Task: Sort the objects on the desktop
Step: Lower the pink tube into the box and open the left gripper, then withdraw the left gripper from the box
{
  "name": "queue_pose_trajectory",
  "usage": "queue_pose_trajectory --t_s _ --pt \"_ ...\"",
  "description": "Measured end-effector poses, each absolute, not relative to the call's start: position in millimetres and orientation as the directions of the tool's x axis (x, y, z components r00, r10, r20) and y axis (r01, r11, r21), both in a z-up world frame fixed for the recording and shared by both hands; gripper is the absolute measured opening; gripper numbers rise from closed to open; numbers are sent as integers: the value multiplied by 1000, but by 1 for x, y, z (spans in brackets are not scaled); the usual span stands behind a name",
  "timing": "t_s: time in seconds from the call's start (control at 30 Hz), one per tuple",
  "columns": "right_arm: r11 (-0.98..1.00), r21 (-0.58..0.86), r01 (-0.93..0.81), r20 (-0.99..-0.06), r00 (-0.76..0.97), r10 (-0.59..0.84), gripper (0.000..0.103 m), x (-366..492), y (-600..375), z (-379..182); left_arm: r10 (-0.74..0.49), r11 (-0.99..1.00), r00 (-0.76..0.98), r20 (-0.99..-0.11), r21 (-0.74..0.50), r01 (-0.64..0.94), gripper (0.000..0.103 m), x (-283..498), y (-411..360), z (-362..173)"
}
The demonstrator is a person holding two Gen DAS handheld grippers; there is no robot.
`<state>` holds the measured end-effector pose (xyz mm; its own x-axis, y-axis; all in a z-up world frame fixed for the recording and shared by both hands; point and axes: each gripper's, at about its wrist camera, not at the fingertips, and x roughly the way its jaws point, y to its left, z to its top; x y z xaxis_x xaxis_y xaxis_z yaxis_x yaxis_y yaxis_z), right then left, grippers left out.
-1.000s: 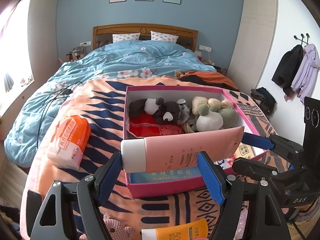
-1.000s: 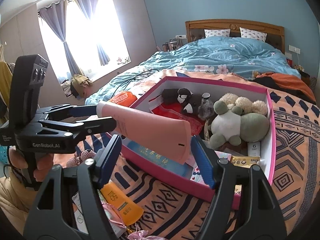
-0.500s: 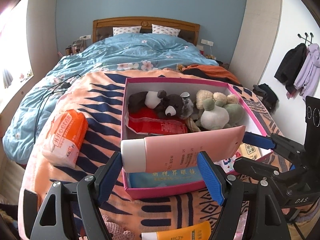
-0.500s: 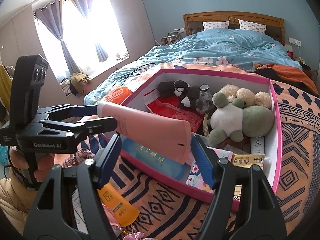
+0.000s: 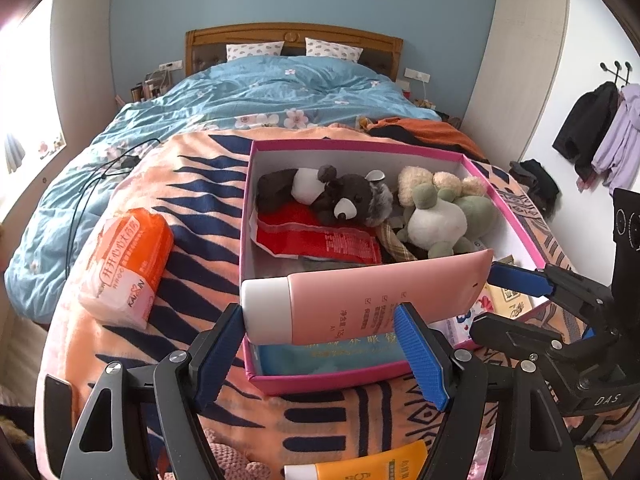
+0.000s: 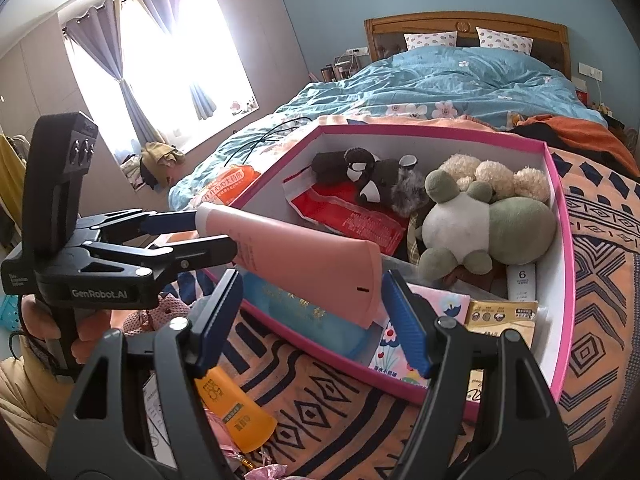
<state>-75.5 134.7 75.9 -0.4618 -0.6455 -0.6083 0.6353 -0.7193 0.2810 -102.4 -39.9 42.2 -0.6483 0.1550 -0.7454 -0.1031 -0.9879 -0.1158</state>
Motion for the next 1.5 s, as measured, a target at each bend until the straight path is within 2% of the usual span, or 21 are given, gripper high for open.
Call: queue_pose_trajectory --t_s 0.6,1.17,1.5 --pt "-721 327 611 -675 -383 -630 74 -94 132 53 62 -992 -622 -781 19 -122 78 -108 -23 36" --pt "-739 336 584 -673 -401 -622 75 -106 138 49 72 -991 -656 -751 18 -130 79 -102 -23 34" --pt "-726 356 588 -679 -372 -633 75 -111 127 46 118 -989 -664 -738 -30 -143 79 -96 -27 34"
